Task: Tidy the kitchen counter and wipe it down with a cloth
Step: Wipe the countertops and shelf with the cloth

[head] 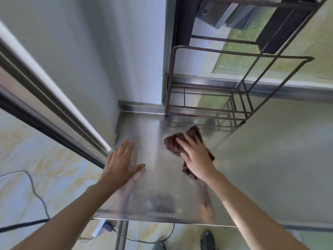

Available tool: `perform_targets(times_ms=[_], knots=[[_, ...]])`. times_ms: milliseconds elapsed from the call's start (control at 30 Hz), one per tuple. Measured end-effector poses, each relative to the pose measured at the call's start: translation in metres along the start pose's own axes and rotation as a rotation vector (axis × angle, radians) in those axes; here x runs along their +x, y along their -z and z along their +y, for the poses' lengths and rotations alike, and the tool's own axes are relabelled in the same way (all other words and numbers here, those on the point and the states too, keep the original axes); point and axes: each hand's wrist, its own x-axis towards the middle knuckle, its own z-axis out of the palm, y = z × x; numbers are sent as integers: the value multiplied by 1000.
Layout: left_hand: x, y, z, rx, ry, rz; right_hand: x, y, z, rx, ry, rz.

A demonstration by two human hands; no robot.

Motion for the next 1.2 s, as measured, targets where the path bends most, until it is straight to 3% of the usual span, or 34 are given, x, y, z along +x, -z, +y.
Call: perform_targets(times_ms=[100, 133, 167, 267, 333, 400, 533, 633, 733, 833, 900, 933, 1000, 1067, 1200], knots=[[0, 8, -8, -6, -7, 14, 26, -1, -13, 72, -473, 135], [-2, 10, -11, -6, -12, 14, 29, -7, -31, 83, -519, 160], [-5, 11, -14, -5, -13, 8, 29, -15, -52, 71, -451, 161], [-16, 12, -25, 2, -11, -23, 19, -32, -91, 56, 33, 39], [-23, 14, -33, 13, 1, -35, 35, -25, -84, 62, 175, -71], [-27, 17, -41, 17, 4, -17, 60, -24, -71, 41, 142, -96], [-33, 19, -52, 26, 5, -2, 80, -36, -94, 44, -104, -3], [-40, 16, -58, 25, 4, -7, 66, -46, -126, 92, 113, -30], [-49, 7, -63, 25, 35, -22, 64, -37, -111, 86, 311, -167], [-57, 2, -59, 18, 27, -57, 63, -30, -83, 46, 88, -108], [-61, 0, -59, 6, 38, -34, 47, -29, -88, 63, -142, -19], [-63, -1, -59, -10, 51, 8, 35, -34, -100, 68, -161, 1], [-68, -3, -60, -80, 117, 64, 5, -46, -129, 82, -6, -2], [-77, -9, -58, -196, 197, 21, -26, -53, -147, 100, 150, -59], [-91, -17, -49, -306, 261, -33, -61, -37, -117, 81, 188, -108]])
